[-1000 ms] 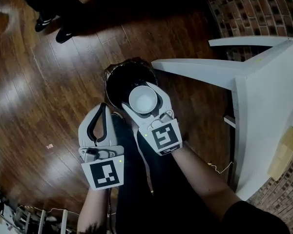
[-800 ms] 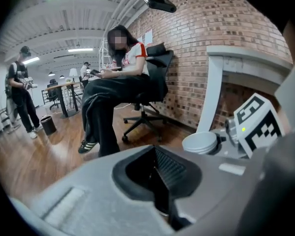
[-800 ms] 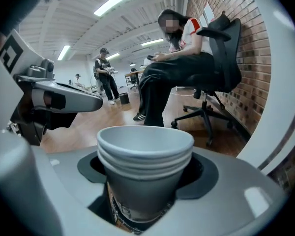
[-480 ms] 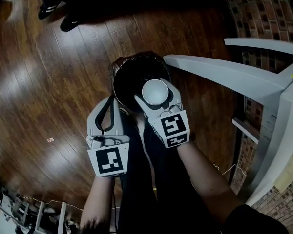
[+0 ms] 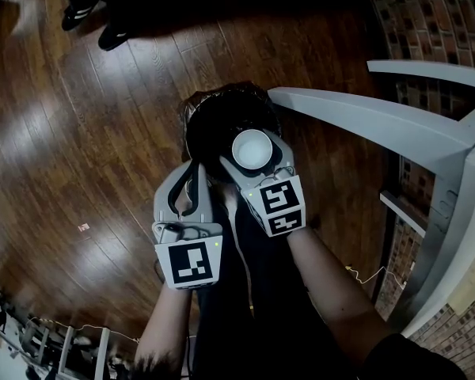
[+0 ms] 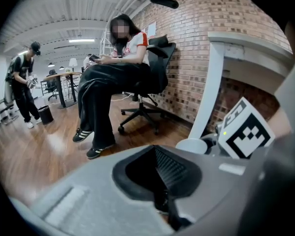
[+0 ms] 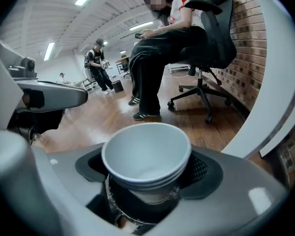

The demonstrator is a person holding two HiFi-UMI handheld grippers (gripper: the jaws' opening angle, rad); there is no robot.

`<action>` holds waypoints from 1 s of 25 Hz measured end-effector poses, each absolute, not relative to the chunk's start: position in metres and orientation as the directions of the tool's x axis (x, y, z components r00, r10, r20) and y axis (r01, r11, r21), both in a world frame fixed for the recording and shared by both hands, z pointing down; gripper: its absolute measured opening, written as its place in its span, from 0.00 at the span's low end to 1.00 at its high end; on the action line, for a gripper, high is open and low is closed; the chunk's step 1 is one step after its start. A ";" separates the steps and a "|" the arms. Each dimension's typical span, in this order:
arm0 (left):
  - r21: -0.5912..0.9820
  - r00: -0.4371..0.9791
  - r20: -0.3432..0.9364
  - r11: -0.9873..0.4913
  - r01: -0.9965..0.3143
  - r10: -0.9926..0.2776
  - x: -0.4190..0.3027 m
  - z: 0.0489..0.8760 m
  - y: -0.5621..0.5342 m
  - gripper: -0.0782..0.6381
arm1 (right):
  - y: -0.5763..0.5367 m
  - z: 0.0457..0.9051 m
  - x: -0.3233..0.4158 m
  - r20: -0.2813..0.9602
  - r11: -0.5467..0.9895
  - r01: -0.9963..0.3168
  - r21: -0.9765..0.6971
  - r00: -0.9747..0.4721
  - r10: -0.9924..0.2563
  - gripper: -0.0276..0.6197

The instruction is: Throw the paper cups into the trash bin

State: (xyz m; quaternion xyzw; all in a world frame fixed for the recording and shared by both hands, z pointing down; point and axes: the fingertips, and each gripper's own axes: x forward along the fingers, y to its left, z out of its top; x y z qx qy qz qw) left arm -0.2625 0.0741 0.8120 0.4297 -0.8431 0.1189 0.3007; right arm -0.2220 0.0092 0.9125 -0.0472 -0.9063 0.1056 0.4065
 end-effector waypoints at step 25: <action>0.008 -0.512 0.533 0.609 -0.793 -0.674 -0.287 0.733 0.064 0.12 | -0.003 0.806 -0.251 0.627 0.976 0.014 -0.215 -0.764 0.150 0.67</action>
